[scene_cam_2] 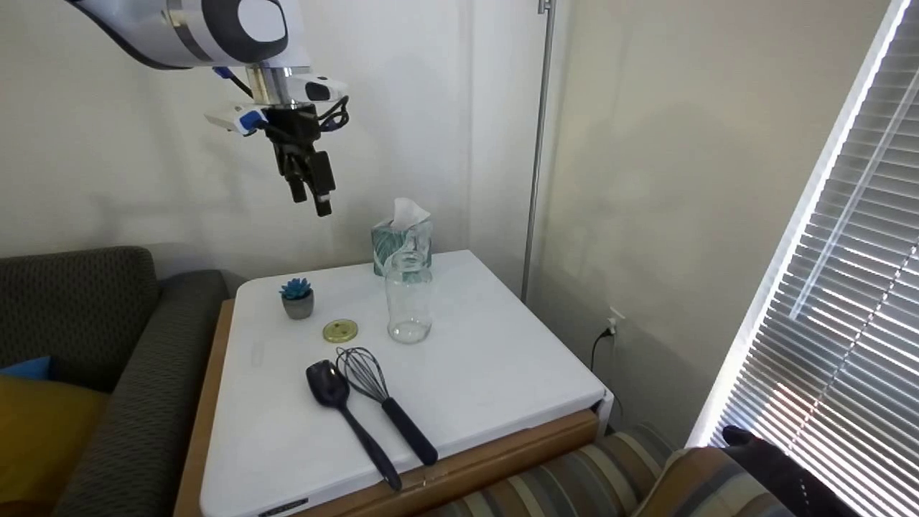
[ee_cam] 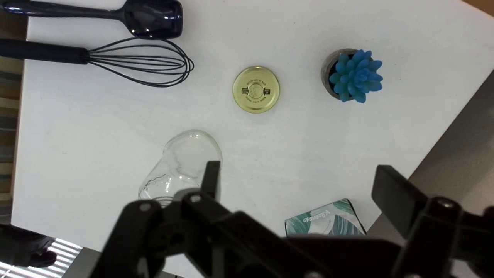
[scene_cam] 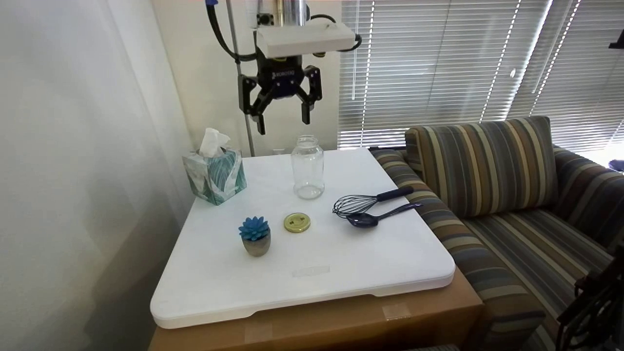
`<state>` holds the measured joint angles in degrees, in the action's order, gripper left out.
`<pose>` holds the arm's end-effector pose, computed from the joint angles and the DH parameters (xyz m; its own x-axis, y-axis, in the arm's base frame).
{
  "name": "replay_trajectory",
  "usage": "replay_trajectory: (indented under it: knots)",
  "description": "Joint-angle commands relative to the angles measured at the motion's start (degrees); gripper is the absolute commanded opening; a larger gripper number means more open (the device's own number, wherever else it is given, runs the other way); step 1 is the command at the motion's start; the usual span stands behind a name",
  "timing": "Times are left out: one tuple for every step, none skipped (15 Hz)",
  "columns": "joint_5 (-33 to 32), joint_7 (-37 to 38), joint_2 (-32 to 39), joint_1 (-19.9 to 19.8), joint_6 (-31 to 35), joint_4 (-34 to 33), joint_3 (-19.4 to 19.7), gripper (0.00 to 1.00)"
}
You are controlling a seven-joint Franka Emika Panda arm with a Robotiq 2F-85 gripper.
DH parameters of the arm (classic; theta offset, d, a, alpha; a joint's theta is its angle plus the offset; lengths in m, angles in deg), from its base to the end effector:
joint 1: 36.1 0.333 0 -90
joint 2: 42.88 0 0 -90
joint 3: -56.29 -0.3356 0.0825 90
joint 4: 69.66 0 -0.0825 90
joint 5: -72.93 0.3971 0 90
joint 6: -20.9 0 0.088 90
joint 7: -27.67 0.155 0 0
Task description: Take the lid off the bottle
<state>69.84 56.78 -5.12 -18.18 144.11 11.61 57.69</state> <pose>0.7262 0.2140 0.2793 0.9786 -0.1834 0.0930 -0.1860 -0.9824 0.0193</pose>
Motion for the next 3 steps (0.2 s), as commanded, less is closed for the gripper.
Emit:
replay_trajectory:
  knots:
    - [-0.3, 0.2, 0.1, -0.3, -0.3, -0.2, -0.5, 1.0]
    - [-0.3, 0.2, 0.1, -0.3, -0.3, -0.2, -0.5, 1.0]
    - [-0.3, 0.2, 0.1, -0.3, -0.3, -0.2, -0.5, 1.0]
